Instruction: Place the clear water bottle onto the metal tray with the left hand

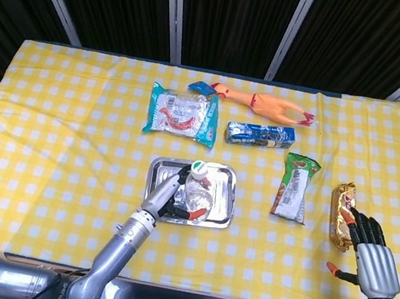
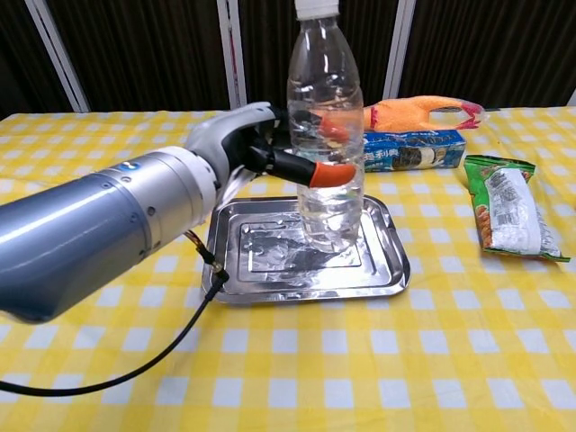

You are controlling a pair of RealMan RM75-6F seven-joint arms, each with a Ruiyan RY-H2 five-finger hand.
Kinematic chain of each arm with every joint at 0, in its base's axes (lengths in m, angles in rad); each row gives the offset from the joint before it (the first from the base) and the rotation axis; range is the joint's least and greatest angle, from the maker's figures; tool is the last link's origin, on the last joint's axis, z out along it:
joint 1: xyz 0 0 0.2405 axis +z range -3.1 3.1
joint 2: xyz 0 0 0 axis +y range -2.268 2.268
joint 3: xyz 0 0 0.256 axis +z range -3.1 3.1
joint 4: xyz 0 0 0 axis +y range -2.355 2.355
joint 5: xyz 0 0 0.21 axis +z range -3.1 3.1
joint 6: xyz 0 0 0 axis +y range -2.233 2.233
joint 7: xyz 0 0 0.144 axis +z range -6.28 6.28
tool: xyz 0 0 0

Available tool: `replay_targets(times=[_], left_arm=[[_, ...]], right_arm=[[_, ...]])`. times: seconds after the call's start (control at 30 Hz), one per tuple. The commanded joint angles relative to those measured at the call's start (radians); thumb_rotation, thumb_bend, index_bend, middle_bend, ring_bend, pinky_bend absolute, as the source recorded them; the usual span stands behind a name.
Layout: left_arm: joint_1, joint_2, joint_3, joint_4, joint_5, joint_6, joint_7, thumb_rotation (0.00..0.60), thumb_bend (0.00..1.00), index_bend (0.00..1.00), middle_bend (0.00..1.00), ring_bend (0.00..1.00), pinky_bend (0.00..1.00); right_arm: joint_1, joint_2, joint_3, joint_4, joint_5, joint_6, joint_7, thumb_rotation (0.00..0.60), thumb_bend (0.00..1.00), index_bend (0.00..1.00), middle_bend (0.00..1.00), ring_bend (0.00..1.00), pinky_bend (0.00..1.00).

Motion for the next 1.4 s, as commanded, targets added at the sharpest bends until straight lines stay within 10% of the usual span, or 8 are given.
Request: replay_targets(times=[0.03, 0.23, 0.4, 0.6, 1.1, 1.4], left_arm=[[0.015, 0.034, 0.012, -0.040, 0.028, 0.030, 0.031, 0.600, 0.44, 0.46, 0.41, 0.00, 0.10], [0.242, 0.383, 0.070, -0.276, 0.137, 0.157, -0.044, 0.600, 0.44, 0.46, 0.42, 0.00, 0.10], [0.336, 0.551, 0.109, -0.244, 0.218, 0.102, -0.220, 0.600, 0.44, 0.46, 0.42, 0.00, 0.09], [0.310, 0.526, 0.105, -0.157, 0.208, 0.011, -0.319, 0.600, 0.44, 0.46, 0.42, 0.00, 0.09], [0.090, 0.137, 0.074, -0.086, 0.091, 0.004, -0.102, 0.600, 0.45, 0.46, 0.42, 0.00, 0.09], [0.233, 0.401, 0.096, -0.254, 0.106, 0.103, -0.100, 0.600, 0.46, 0.46, 0.42, 0.00, 0.09]], right_arm=[[-0.002, 0.001, 0.000, 0.000, 0.000, 0.003, 0.002, 0.600, 0.05, 0.11, 0.00, 0.02, 0.00], [-0.009, 0.001, -0.006, -0.022, -0.012, 0.018, -0.018, 0.600, 0.05, 0.11, 0.00, 0.02, 0.00], [-0.008, -0.002, -0.006, -0.035, -0.013, 0.018, -0.037, 0.600, 0.05, 0.11, 0.00, 0.02, 0.00], [-0.003, -0.009, -0.006, -0.032, -0.003, 0.002, -0.052, 0.600, 0.05, 0.11, 0.00, 0.02, 0.00], [0.002, -0.005, -0.002, -0.008, 0.008, -0.010, -0.027, 0.600, 0.05, 0.11, 0.00, 0.02, 0.00], [-0.002, -0.003, -0.010, -0.023, -0.013, 0.006, -0.024, 0.600, 0.05, 0.11, 0.00, 0.02, 0.00]])
